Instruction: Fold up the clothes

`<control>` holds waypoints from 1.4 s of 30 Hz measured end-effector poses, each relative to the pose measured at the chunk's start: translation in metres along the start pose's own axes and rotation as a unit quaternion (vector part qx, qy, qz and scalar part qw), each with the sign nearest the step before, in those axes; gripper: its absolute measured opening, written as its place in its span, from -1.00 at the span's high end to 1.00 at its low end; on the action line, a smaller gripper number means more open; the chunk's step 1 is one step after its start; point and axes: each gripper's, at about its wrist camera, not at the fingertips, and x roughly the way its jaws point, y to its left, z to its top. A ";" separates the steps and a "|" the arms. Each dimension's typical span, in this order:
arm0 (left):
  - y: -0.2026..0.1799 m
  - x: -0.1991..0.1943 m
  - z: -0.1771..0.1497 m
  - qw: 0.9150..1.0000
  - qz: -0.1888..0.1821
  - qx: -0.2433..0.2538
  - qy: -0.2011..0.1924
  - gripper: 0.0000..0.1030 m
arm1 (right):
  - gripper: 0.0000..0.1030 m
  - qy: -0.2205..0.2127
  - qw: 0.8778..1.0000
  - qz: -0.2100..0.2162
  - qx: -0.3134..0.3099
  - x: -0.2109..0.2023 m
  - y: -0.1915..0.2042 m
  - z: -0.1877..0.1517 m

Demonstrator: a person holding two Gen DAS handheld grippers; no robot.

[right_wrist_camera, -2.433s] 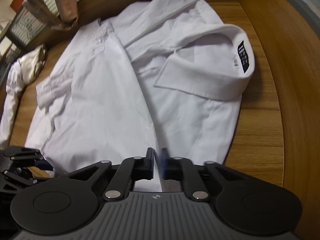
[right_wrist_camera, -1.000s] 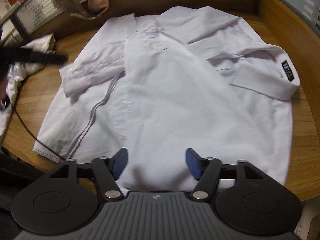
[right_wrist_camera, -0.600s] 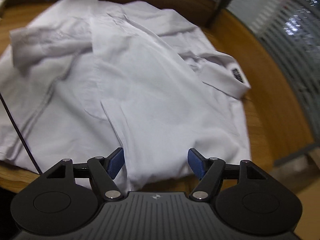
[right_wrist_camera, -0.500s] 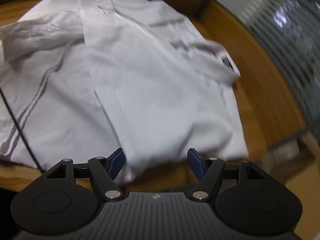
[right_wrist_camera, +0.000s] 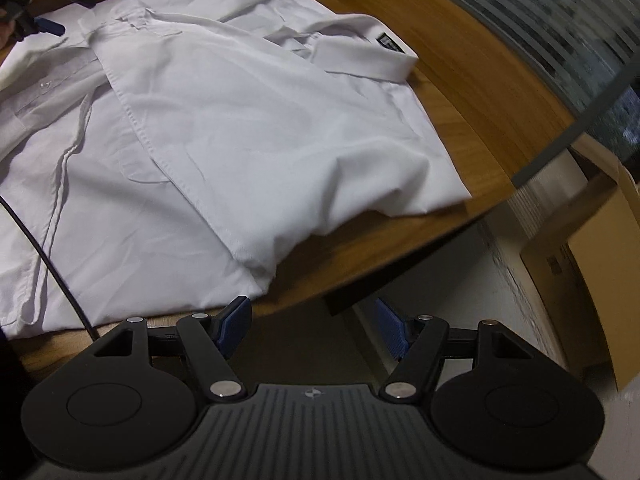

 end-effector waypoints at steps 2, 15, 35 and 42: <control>-0.002 0.007 -0.001 1.000 0.004 0.009 0.000 -0.19 | -0.41 -0.001 1.000 0.001 0.008 -0.004 -0.002 -0.003; -0.015 -0.046 -0.011 0.995 -0.042 0.053 -0.073 0.89 | -0.46 -0.045 0.999 0.010 -0.010 -0.018 0.009 0.008; 0.042 -0.135 -0.051 0.996 0.018 -0.044 -0.081 0.90 | -0.46 -0.048 0.994 -0.017 -0.092 0.003 0.022 0.023; 0.074 -0.112 -0.076 0.996 0.055 -0.057 -0.046 0.89 | -0.42 -0.068 0.993 -0.005 -0.096 -0.001 0.020 0.025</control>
